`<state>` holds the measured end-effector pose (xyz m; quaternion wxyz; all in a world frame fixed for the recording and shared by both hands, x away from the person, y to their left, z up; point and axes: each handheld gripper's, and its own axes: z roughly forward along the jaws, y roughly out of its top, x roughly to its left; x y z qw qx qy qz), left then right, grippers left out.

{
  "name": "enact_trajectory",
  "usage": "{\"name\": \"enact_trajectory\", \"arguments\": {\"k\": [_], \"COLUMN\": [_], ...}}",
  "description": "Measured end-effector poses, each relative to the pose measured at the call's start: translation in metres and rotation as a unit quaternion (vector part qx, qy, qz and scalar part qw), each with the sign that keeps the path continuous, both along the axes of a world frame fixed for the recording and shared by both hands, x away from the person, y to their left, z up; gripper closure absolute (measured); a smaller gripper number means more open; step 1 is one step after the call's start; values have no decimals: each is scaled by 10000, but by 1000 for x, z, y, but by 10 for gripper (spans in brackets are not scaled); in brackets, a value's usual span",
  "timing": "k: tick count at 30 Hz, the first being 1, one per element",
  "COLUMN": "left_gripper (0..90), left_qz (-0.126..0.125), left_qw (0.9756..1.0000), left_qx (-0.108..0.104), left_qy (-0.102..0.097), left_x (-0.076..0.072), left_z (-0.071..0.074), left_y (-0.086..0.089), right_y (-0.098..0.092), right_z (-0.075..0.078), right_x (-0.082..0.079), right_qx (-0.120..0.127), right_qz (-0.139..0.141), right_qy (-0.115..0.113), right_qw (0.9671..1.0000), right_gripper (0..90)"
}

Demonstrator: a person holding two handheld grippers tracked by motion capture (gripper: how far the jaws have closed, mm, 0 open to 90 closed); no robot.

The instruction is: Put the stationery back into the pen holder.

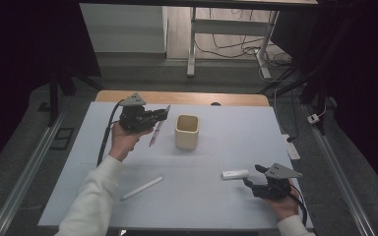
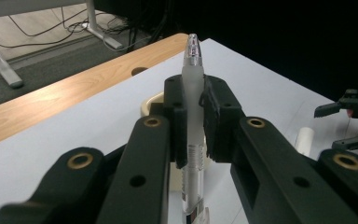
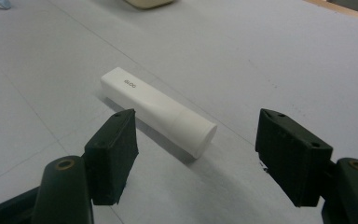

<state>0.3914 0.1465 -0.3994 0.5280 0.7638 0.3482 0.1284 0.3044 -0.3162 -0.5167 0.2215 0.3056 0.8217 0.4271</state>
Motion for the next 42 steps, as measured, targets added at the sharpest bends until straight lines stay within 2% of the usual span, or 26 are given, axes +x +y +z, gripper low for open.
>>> {"name": "enact_trajectory", "arguments": {"k": [11, 15, 20, 29, 32, 36, 42], "left_gripper": [796, 796, 796, 796, 796, 796, 796], "left_qz": [-8, -25, -38, -109, -128, -120, -103], "left_qw": [9999, 9997, 9999, 9998, 9998, 9996, 9997], "left_qx": [-136, -205, -115, -159, -152, -246, -240], "left_qy": [68, 157, 86, 17, -14, -10, -35], "left_x": [18, 27, 34, 43, 44, 47, 53], "left_z": [3, 1, 6, 14, 15, 15, 14], "left_y": [-13, -19, -31, -47, -52, -56, -61], "right_y": [0, 1, 0, 0, 0, 1, 0], "right_z": [-1, -1, -1, -1, -1, -1, -1], "right_x": [1, 1, 1, 1, 1, 1, 1], "right_qx": [-35, -43, -40, -30, -45, -51, -37], "right_qz": [-1, -8, 0, 9, -17, -33, 11], "right_qy": [15, 10, 32, 32, 16, -4, 30], "right_qw": [10000, 10000, 10000, 10000, 10000, 10000, 10000], "right_gripper": [291, 291, 291, 291, 291, 291, 291]}}
